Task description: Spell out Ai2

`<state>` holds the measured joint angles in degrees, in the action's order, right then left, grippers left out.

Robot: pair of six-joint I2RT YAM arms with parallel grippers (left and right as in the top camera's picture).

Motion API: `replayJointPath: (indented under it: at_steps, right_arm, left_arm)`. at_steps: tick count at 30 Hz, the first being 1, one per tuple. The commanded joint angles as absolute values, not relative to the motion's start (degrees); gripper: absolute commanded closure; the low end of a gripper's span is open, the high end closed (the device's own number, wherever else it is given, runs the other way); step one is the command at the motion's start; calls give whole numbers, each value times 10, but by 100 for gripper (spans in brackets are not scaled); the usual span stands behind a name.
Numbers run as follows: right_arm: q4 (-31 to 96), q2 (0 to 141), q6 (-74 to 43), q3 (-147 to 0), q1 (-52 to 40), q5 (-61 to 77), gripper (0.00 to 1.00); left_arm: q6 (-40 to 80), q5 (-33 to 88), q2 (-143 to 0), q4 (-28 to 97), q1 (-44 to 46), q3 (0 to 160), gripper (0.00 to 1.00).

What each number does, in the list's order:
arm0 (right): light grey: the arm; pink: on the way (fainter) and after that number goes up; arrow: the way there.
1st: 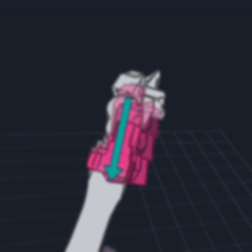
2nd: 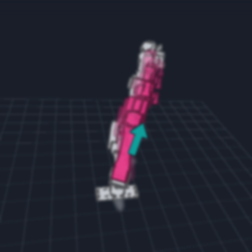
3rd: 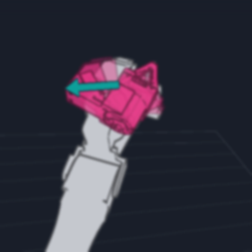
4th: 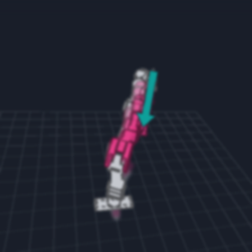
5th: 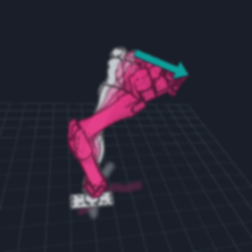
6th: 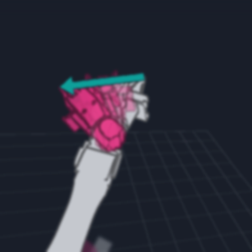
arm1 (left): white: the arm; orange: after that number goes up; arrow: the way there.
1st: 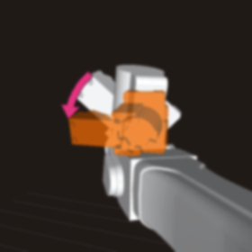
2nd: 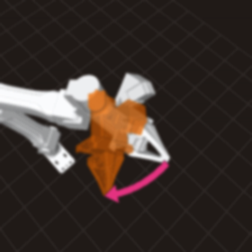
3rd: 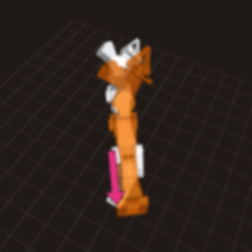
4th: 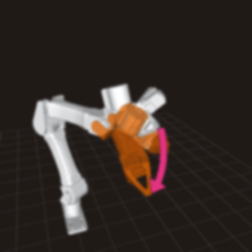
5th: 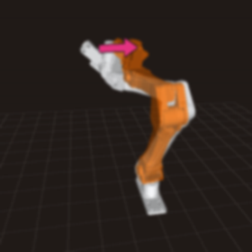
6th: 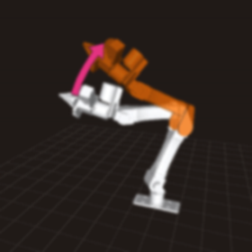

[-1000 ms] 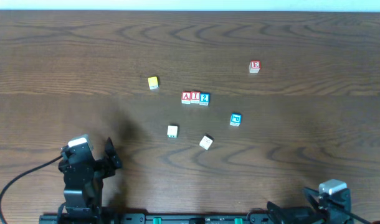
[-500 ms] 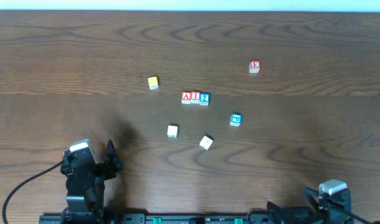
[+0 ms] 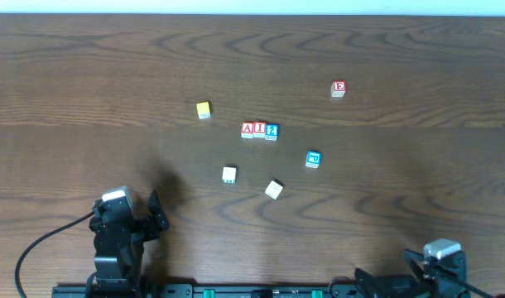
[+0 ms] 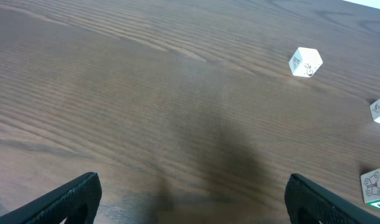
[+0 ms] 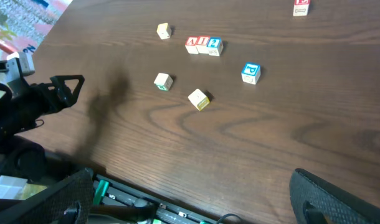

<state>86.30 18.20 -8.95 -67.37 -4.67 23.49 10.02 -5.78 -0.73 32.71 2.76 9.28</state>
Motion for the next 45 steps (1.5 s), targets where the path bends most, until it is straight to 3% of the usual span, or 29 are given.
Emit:
replayJointPath:
  at_steps: [1, 25, 28, 34, 38, 45]
  right_arm:
    - [864, 179, -94, -673, -44, 233, 1]
    - [864, 179, -94, -673, -44, 233, 1]
    - [861, 180, -55, -673, -44, 170, 1]
    - [731, 151, -20, -642, -42, 55, 1]
    - [658, 95, 74, -562, -41, 53, 1]
    - [561, 10, 132, -380, -37, 53, 0]
  left_arm:
    - [87, -51, -2, 326, 25, 86, 4]
    - [86, -50, -3, 326, 25, 86, 5]
    - [86, -50, -3, 326, 25, 86, 5]
    - [86, -50, -3, 326, 25, 86, 5]
    - [86, -50, -3, 326, 25, 86, 5]
    - [86, -50, -3, 326, 25, 86, 5]
